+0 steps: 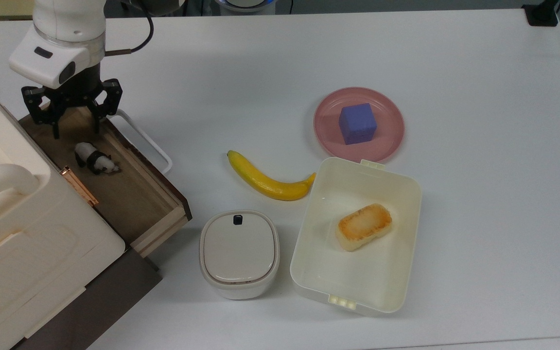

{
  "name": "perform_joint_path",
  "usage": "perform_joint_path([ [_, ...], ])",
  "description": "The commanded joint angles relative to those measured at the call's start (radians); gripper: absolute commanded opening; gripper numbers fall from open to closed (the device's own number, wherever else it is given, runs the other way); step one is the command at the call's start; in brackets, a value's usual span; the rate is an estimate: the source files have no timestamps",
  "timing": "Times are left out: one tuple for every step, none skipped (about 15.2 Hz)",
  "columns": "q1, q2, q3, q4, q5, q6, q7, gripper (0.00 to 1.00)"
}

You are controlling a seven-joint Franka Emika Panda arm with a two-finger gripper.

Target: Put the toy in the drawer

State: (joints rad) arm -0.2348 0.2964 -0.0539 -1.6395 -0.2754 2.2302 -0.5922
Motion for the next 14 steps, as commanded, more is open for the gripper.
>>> perform_joint_path([
  [0.008, -0.025, -0.001, 0.004, -0.004, 0.0, 0.058, 0.65],
  [0.012, -0.045, 0.005, 0.003, -0.004, -0.006, 0.093, 0.65],
  [0.018, -0.066, 0.008, 0.001, -0.002, -0.013, 0.118, 0.65],
  [0.031, -0.082, 0.012, 0.001, -0.001, -0.055, 0.139, 0.65],
  [0.057, -0.092, 0.012, 0.004, 0.008, -0.143, 0.161, 0.65],
  [0.072, -0.106, 0.012, 0.01, 0.04, -0.179, 0.169, 0.65],
  [0.083, -0.109, 0.012, 0.016, 0.091, -0.213, 0.176, 0.65],
  [0.095, -0.111, 0.012, 0.029, 0.128, -0.259, 0.19, 0.67],
  [0.109, -0.111, 0.012, 0.046, 0.146, -0.312, 0.208, 0.7],
  [0.126, -0.111, 0.012, 0.047, 0.15, -0.369, 0.224, 0.71],
  [0.144, -0.111, 0.012, 0.047, 0.154, -0.413, 0.235, 0.72],
  [0.166, -0.109, 0.012, 0.047, 0.175, -0.446, 0.251, 0.75],
  [0.189, -0.109, 0.012, 0.047, 0.226, -0.484, 0.3, 0.91],
  [0.193, -0.109, 0.012, 0.047, 0.266, -0.506, 0.357, 1.0],
])
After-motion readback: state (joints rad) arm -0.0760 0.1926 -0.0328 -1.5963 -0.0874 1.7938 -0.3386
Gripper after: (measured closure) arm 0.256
